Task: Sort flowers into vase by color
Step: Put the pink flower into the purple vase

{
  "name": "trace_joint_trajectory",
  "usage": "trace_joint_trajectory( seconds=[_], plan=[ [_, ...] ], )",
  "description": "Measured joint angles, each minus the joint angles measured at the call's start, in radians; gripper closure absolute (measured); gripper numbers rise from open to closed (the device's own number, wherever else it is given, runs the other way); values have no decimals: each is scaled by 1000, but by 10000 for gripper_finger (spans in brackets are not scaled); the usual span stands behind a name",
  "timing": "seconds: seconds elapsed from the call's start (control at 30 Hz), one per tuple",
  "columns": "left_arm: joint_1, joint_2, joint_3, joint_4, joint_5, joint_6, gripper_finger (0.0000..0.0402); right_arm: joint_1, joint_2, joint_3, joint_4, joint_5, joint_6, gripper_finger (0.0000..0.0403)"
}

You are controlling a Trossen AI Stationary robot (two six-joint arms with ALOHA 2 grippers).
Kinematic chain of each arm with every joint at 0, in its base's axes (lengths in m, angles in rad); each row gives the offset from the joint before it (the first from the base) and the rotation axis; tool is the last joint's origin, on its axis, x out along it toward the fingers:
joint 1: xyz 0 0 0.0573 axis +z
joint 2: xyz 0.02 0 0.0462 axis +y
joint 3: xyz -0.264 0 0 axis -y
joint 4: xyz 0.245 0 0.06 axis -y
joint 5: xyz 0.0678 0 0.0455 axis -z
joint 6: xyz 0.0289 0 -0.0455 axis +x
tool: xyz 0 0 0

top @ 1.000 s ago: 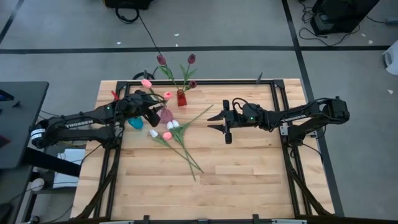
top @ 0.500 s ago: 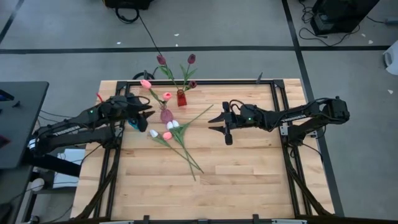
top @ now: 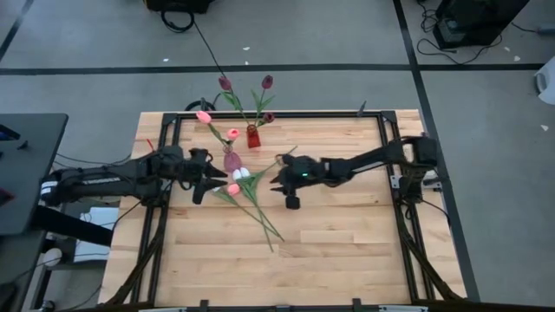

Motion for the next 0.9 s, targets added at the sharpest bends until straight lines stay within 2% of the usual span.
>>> trace_joint_trajectory(
  seconds=[0.1, 0.23, 0.47, 0.53, 0.67, 0.9],
  plan=[
    [-35, 6, -19, 73, -2, -1, 254, -6, 89, 108, -87, 37, -78, 276],
    [-69, 7, -23, 81, -16, -1, 254, -29, 165, 206, -169, 111, -176, 273],
    [-88, 11, -23, 69, -31, -1, 254, -86, 208, 305, -280, 132, -224, 223],
    [-88, 11, -23, 63, -54, 4, 254, -102, 213, 314, -292, 123, -224, 209],
    [-88, 12, -23, 65, -90, 24, 254, -131, 234, 321, -312, 2, -230, 195],
    [-88, 14, -23, 78, -94, 25, 254, -153, 289, 322, -268, 8, -268, 212]
  ],
)
